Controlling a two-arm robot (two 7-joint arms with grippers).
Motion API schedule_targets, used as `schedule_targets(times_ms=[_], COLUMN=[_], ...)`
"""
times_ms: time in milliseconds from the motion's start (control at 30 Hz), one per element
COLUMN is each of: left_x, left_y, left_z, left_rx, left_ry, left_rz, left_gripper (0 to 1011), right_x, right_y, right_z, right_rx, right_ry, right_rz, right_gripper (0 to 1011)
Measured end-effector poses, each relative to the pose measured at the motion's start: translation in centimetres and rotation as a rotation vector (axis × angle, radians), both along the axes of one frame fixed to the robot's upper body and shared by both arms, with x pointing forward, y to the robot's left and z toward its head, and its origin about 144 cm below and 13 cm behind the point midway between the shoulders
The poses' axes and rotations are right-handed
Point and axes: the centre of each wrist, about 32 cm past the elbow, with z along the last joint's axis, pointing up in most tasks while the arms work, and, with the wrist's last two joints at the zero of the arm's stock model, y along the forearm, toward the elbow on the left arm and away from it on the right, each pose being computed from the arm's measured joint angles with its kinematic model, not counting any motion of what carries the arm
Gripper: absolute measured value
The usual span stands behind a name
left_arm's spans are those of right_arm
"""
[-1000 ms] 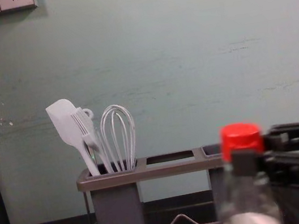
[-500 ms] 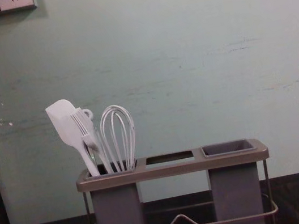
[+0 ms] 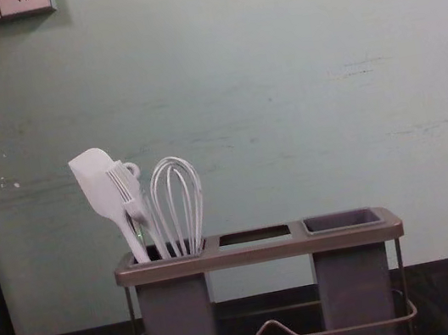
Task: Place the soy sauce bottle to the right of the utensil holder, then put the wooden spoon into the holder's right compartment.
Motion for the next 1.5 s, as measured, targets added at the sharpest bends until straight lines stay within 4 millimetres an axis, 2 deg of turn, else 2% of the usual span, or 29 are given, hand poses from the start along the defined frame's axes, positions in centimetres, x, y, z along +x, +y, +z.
schedule_targets(times_ms=[200, 533, 867, 1500], left_x=[0.0, 0.0, 0.0, 0.0], left_y=[0.0, 0.0, 0.0, 0.0], left_z=[0.0, 0.0, 0.0, 0.0], left_rx=[0.0, 0.0, 0.0, 0.0], left_ry=[0.0, 0.0, 0.0, 0.0], left_rz=[0.0, 0.0, 0.0, 0.0], left_gripper=[1012, 1011, 1011, 1011], right_x=[2.7, 5.3, 6.5, 7.0], right_y=[0.7, 2.0, 2.9, 3.2], right_z=[-0.2, -1.0, -1.7, -2.6], right_rx=[-0.004, 0.008, 0.015, 0.018], right_ry=[0.008, 0.019, 0.016, 0.021], right_rz=[-0.014, -0.017, -0.03, -0.039], right_gripper=[375, 377, 375, 375])
